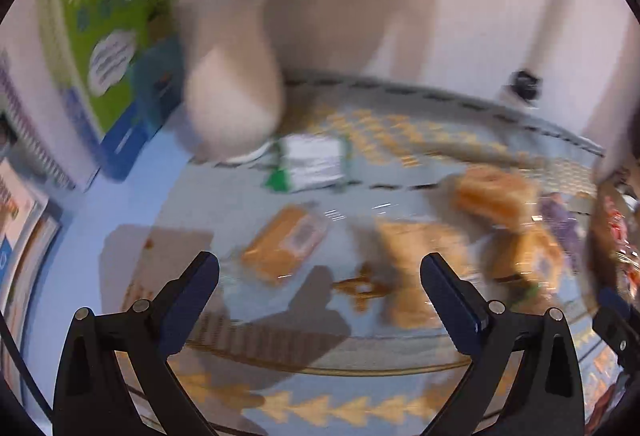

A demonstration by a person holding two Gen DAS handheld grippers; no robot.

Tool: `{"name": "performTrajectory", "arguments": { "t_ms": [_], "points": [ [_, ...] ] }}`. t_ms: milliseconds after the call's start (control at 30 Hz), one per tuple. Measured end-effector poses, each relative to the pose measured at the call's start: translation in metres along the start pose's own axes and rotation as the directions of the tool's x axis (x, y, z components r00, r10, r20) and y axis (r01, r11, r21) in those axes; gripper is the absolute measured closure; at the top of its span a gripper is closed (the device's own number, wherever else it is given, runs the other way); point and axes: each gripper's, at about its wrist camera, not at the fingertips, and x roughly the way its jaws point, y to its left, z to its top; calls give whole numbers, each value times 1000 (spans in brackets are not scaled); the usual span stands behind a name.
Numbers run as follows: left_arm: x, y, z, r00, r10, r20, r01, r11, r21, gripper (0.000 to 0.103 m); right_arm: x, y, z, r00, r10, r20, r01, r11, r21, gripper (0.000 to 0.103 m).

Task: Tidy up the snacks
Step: 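Grasp the barcoded biscuit bar with the left gripper while the right grasps the green-tagged biscuit bar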

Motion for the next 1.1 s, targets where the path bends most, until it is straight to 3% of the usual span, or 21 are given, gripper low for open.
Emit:
{"name": "performTrajectory", "arguments": {
  "t_ms": [167,333,467,533,567,600,667,700,900,1100],
  "points": [
    [26,27,-6,999,-16,-40,14,998,-56,2,25,7,-13,998,-19,-55,19,1000,-14,0],
    [57,30,-6,997,19,-68,-20,1000,-14,2,41,5,-20,996,-32,-78,32,999,2,0],
    [63,19,-8,999,35,-39,-33,998,49,2,56,2,-25,994,4,-105,2,999,48,0],
    [60,14,-10,1000,-8,-23,10,998,65,7,58,6,-27,997,-5,-80,6,1000,12,0],
    [57,11,-12,1000,-17,-14,18,997,79,25,58,7,-29,998,-13,-68,14,1000,1,0],
    [56,9,-12,1000,-6,-4,6,996,86,43,58,9,-30,998,-24,-60,24,1000,-5,3],
    [52,6,-14,1000,6,11,-7,996,93,63,54,12,-31,999,-33,-40,32,999,-17,38],
    [51,4,-15,1000,-16,13,15,996,86,64,55,11,-33,998,-37,-45,36,999,-17,65],
    [36,-4,-32,998,-64,19,64,997,37,69,43,1,-37,999,41,-22,-41,999,20,77],
    [24,-13,-52,998,-67,16,66,997,44,69,26,-1,-47,999,50,4,-50,999,-1,82]
  ]
}}
